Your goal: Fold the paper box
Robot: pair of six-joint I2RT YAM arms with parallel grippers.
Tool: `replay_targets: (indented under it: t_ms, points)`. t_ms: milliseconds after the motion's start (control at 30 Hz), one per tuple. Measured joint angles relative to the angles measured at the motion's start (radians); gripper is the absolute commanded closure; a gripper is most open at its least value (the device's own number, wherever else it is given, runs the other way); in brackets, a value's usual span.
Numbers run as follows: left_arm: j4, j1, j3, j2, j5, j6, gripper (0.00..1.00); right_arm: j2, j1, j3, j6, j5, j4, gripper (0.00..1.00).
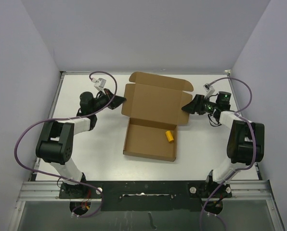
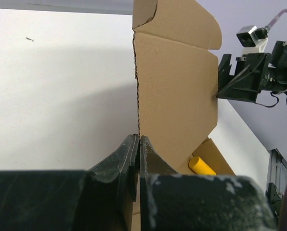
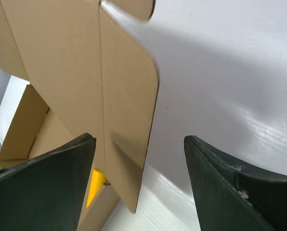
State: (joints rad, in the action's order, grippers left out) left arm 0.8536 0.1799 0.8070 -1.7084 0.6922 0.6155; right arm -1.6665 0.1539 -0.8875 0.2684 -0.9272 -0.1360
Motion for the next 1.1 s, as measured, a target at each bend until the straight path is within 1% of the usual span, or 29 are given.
replay_targets:
  t_ms: [67,167,233,267,333,367,433,467,567,633,700,767,833,933,967,1033,1100]
  points:
    - [0.013,0.002,-0.002,0.000,0.004,-0.004,1.00,-0.019,-0.005,-0.034,-0.010,0.003,0.015,0.40]
    - [0.024,0.003,-0.004,0.000,0.013,-0.011,1.00,-0.029,-0.008,-0.067,-0.035,0.007,0.030,0.64]
    - [0.027,0.003,-0.005,0.000,0.016,-0.014,1.00,-0.027,-0.017,-0.074,-0.054,0.006,0.035,0.82]
    - [0.027,0.003,-0.005,0.000,0.017,-0.016,1.00,-0.024,-0.019,-0.074,-0.063,0.005,0.035,0.89]
    - [0.026,0.003,-0.005,0.000,0.017,-0.018,1.00,-0.015,-0.026,-0.074,-0.075,-0.008,0.037,0.98]
    - [0.026,0.003,-0.005,0.000,0.019,-0.018,1.00,-0.006,-0.032,-0.074,-0.077,-0.018,0.037,1.00]
    - [0.026,0.002,-0.005,0.001,0.019,-0.022,1.00,0.024,-0.038,-0.074,-0.089,-0.019,0.039,1.00]
    - [0.026,0.000,-0.005,0.001,0.019,-0.022,0.98,0.039,-0.038,-0.074,-0.099,-0.020,0.039,1.00]
    - [0.026,-0.002,-0.006,0.006,0.021,-0.022,0.80,0.071,-0.035,-0.074,-0.135,-0.035,0.039,1.00]
    - [0.026,-0.005,-0.006,0.012,0.026,-0.021,0.73,0.080,-0.035,-0.074,-0.159,-0.057,0.039,1.00]
    - [0.026,-0.018,-0.007,0.025,0.032,-0.014,0.68,0.083,-0.035,-0.073,-0.182,-0.073,0.040,1.00]
    - [0.027,-0.042,-0.010,0.047,0.033,-0.003,0.67,0.084,-0.028,-0.070,-0.200,-0.097,0.040,1.00]
    - [0.027,-0.082,-0.014,0.072,0.034,0.010,0.67,0.085,-0.027,-0.068,-0.211,-0.110,0.040,1.00]
    - [0.027,-0.163,-0.020,0.113,0.021,0.027,0.81,0.087,-0.022,-0.063,-0.220,-0.129,0.040,1.00]
    - [0.027,-0.188,-0.020,0.123,0.014,0.029,0.83,0.087,-0.021,-0.063,-0.221,-0.132,0.040,1.00]
    - [0.027,-0.222,-0.020,0.129,0.001,0.023,0.84,0.087,-0.016,-0.061,-0.223,-0.138,0.040,1.00]
    - [0.026,-0.230,-0.023,0.128,0.005,0.006,0.83,0.088,-0.016,-0.060,-0.224,-0.143,0.040,1.00]
